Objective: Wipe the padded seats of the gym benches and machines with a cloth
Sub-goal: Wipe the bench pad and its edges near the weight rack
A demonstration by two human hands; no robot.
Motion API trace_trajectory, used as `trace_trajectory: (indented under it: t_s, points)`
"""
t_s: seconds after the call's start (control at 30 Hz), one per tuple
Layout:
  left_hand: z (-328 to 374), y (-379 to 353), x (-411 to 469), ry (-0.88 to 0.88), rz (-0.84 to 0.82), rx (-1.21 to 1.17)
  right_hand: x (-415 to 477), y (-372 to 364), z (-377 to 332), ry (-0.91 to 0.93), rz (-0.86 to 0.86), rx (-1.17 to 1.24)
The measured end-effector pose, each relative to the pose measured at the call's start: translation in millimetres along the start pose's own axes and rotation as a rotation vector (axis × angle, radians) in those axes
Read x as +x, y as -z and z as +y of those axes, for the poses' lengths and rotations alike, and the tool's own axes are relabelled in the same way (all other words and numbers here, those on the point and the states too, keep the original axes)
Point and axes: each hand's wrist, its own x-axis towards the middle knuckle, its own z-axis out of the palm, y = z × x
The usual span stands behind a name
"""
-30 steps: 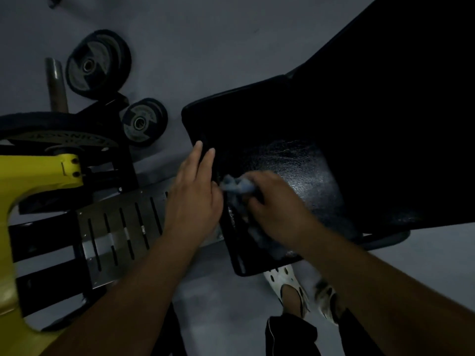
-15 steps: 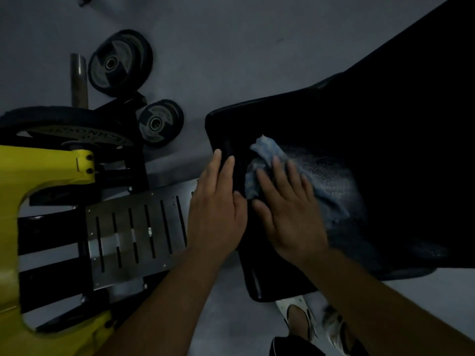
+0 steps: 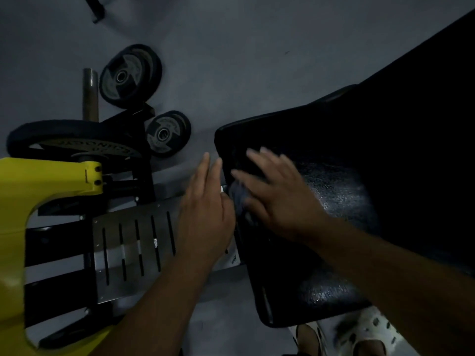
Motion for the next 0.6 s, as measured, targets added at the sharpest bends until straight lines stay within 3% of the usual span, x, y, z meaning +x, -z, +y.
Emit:
trace_trajectory:
  t_s: [0.1, 0.23, 0.33, 0.47, 0.53, 0.6]
  points:
    - [1.6, -0.4, 3.3, 0.006, 0.017, -0.01, 8.6, -10.8, -10.5, -0.101, 0.03, -0.145]
    - [-2.0, 1.8, 5.6, -0.006, 0.015, -0.006, -41.6, -10.2, -33.7, 0.029, 0.1, -0.063]
    - [-7.7, 0.2, 8.6, 0.033, 0.043, -0.017, 19.6, -12.0, -18.4, 0.035, 0.195, -0.133]
    - [-5.8, -0.3, 16.9, 0.011, 0.055, -0.026, 103.5, -8.8, 8.3, -0.173, 0.313, -0.093]
    - [-1.7, -0.6, 21.1, -0.023, 0.053, -0.019, 100.3, -5.3, 24.5, -0.399, 0.386, -0.017]
    - [2.7, -1.9, 25.5, -0.048, 0.051, -0.014, 74.7, -4.0, 24.5, -0.443, 0.413, 0.042]
